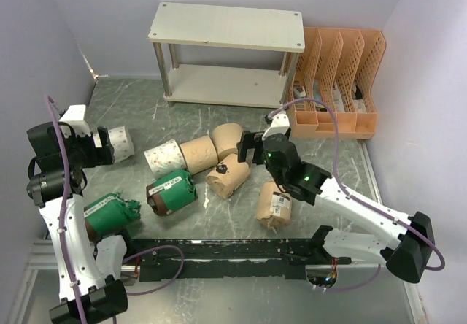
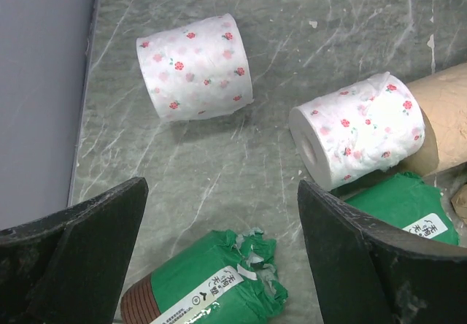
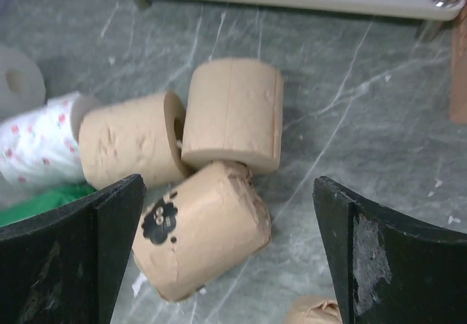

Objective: Place and organize the paper towels onto the shelf

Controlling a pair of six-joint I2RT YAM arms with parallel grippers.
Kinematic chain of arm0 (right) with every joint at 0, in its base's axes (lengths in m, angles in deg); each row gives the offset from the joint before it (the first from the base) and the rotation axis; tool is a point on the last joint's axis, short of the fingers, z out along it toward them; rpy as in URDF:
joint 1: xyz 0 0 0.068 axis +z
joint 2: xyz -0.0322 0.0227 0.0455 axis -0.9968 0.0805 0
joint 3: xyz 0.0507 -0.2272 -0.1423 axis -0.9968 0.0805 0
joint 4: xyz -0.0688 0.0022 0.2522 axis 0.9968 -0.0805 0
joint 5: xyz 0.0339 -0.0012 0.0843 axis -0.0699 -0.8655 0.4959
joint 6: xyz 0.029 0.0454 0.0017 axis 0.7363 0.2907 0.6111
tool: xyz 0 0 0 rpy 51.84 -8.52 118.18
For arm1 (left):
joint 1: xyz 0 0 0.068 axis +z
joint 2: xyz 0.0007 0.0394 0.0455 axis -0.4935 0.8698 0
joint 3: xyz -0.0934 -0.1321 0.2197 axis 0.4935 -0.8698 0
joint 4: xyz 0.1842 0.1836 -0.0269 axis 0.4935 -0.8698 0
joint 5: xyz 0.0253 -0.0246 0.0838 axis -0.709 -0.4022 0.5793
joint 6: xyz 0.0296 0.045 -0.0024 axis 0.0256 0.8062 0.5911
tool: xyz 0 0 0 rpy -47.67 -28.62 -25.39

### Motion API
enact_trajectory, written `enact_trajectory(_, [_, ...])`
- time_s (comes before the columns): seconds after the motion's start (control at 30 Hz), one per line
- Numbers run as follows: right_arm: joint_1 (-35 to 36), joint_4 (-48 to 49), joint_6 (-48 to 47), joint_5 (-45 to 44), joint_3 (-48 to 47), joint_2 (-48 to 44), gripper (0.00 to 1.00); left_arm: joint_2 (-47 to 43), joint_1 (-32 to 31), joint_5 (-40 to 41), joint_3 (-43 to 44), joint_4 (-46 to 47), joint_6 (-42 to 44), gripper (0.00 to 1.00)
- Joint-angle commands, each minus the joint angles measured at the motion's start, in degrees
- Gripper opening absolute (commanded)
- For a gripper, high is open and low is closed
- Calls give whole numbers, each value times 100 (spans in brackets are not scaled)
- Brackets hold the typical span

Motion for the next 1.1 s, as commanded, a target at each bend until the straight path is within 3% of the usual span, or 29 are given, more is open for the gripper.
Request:
enact_trajectory(0.0, [-111, 8, 250, -500, -440, -9, 100, -81, 57, -28, 77, 28, -21, 95])
enact_trajectory(0.17, [-110, 474, 534, -581, -24, -494, 100, -72, 53, -41, 55, 52, -27, 95])
enact_trajectory(0.27, [-115, 1944, -186, 183, 929, -1137, 100, -50, 52, 42, 49, 68, -56, 95])
enact_trajectory(0.33, [-121, 2202, -210, 460, 1082, -1182, 100, -43, 57, 13, 49, 71, -41, 95])
enact_trajectory(0.47, [-122, 1896, -86, 785, 782, -371, 97, -56, 54, 33, 45, 69, -48, 96])
enact_trajectory(0.57, [-71, 2036, -215, 2104, 652, 379, 92, -72, 55, 51, 49, 72, -55, 96])
enact_trajectory(0.77, [191, 3252, 324, 3307, 747, 1377, 91, -171, 61, 145, 40, 85, -82, 95])
enact_trajectory(1.07, [485, 4264, 919, 3495, 305, 2677, 91, -225, 53, 151, 23, 105, -74, 96])
